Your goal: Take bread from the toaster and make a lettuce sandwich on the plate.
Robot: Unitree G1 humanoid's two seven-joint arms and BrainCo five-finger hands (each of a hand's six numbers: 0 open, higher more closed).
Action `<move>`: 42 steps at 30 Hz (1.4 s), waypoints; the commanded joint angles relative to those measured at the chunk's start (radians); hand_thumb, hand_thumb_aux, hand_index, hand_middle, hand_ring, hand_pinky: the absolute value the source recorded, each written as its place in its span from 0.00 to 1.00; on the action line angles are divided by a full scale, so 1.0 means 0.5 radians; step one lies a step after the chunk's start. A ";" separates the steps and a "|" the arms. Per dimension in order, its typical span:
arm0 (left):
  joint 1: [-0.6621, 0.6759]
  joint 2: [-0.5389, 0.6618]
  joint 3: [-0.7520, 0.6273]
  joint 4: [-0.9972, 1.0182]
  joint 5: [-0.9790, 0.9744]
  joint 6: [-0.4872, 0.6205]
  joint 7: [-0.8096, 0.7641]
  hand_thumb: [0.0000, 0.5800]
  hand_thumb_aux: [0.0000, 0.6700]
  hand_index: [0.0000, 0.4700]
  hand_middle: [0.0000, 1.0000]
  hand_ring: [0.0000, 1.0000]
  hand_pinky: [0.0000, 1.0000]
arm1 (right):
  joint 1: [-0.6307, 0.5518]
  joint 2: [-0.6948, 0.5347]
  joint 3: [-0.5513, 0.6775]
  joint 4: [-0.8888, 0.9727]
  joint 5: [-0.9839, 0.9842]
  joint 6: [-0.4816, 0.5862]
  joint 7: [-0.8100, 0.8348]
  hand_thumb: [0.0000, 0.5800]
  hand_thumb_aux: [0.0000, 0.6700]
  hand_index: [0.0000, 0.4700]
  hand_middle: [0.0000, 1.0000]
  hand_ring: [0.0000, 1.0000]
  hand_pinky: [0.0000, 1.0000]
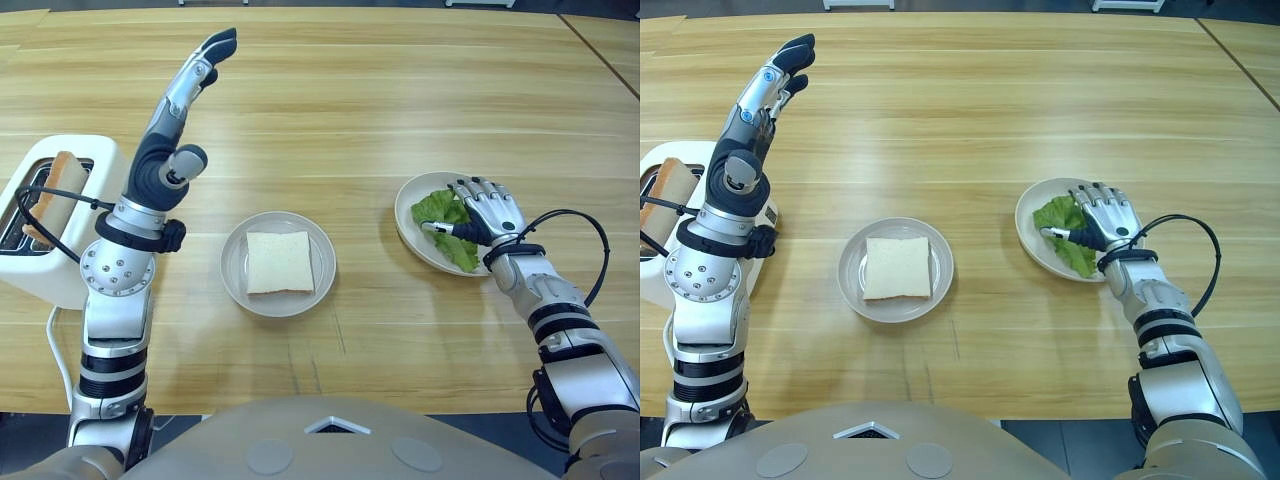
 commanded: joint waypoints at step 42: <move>-0.041 -0.005 -0.020 0.076 0.032 -0.040 0.022 0.00 0.00 0.00 0.00 0.00 0.00 | 0.133 0.118 -0.068 -1.791 1.036 -0.623 1.082 1.00 1.00 1.00 0.00 0.00 0.00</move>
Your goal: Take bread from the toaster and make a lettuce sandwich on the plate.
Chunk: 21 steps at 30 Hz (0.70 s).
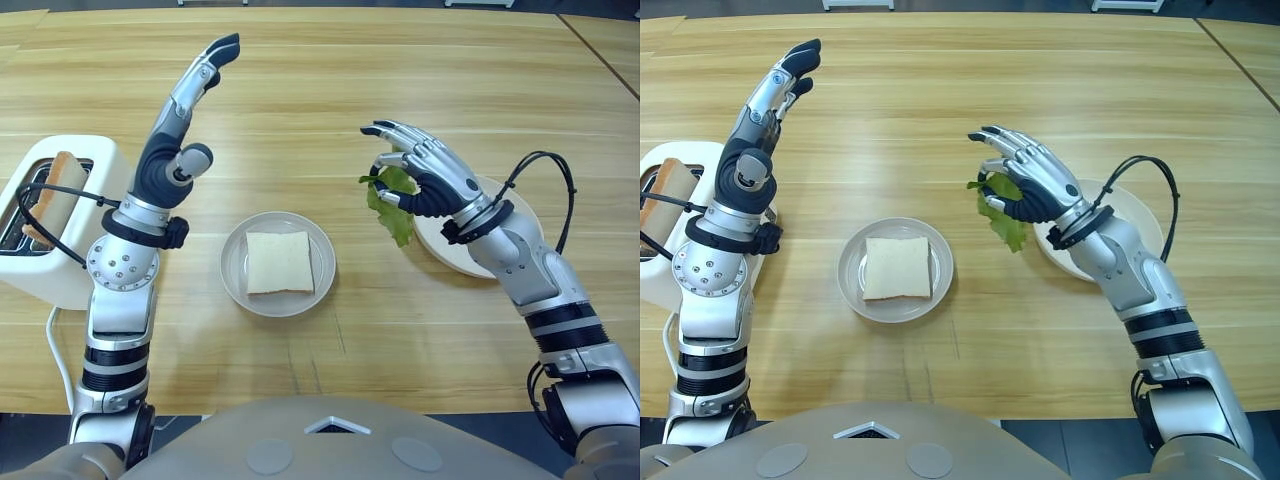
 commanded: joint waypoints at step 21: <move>0.010 0.006 -0.023 -0.008 0.018 -0.006 0.013 0.00 0.00 0.00 0.00 0.00 0.00 | -0.515 0.788 0.547 0.941 -0.206 -0.261 0.402 1.00 1.00 1.00 0.00 0.00 0.00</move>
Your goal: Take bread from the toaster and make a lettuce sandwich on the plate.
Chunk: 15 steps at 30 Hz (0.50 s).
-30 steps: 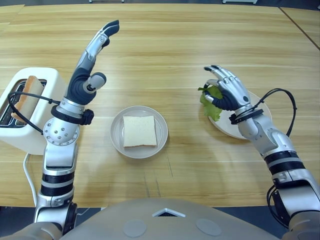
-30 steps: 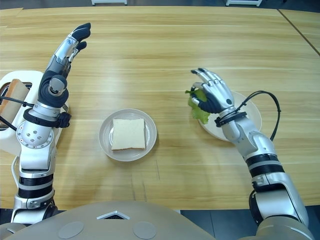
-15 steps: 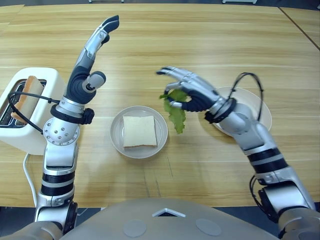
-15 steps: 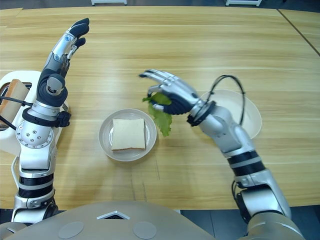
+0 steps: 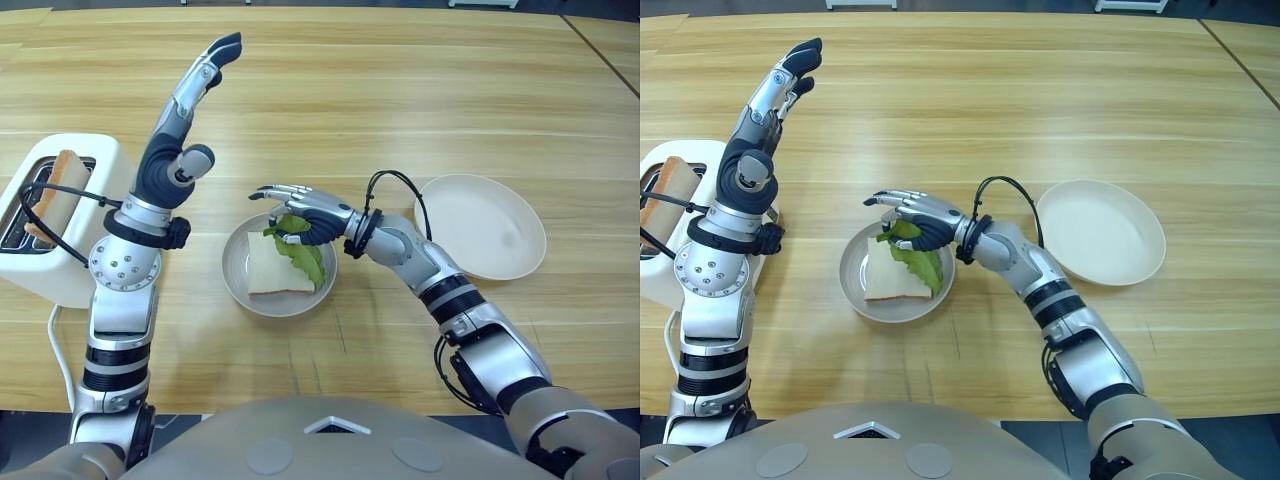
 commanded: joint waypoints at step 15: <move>-0.046 0.039 0.080 -0.089 0.014 0.066 -0.010 0.00 0.00 0.00 0.00 0.00 0.00 | 0.036 0.082 0.026 -0.074 0.154 -0.106 0.261 1.00 1.00 1.00 0.00 0.00 0.00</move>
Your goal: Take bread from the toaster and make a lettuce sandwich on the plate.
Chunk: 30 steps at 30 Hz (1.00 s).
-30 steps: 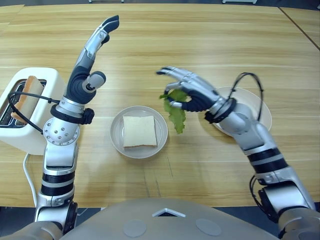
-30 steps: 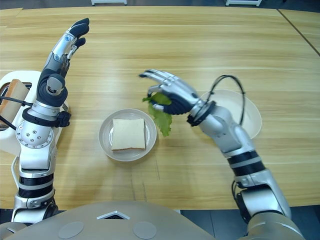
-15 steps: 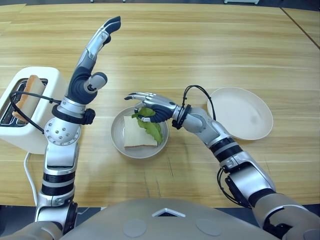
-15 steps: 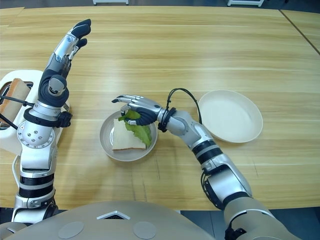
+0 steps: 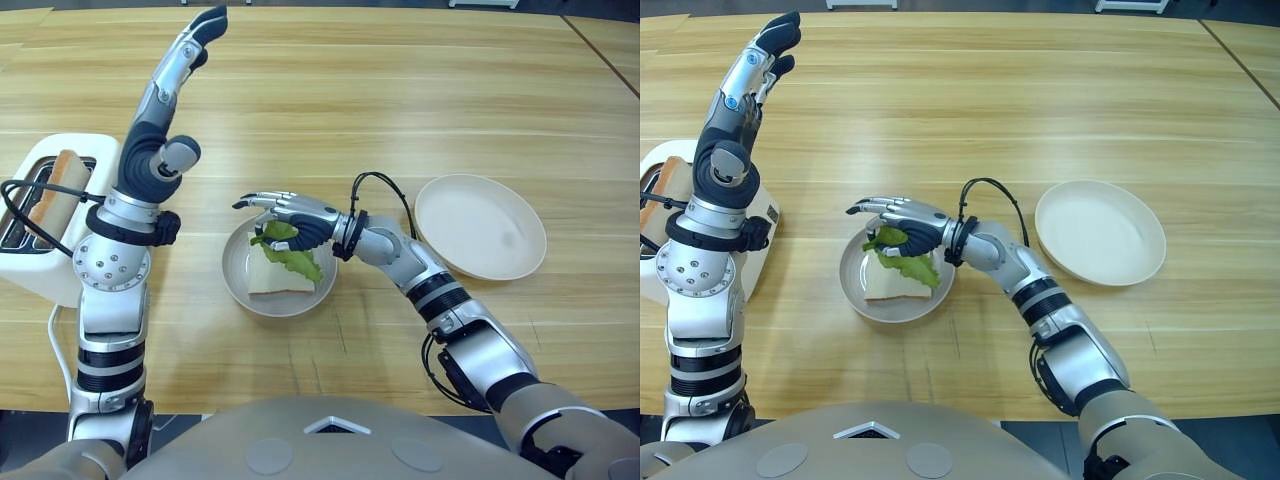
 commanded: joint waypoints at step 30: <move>0.945 1.025 1.220 0.116 0.851 0.191 -0.640 0.00 0.00 0.00 0.00 0.00 0.00 | 0.152 -0.079 -0.103 -0.288 -0.252 0.138 -0.242 0.00 0.00 0.00 0.00 0.00 0.00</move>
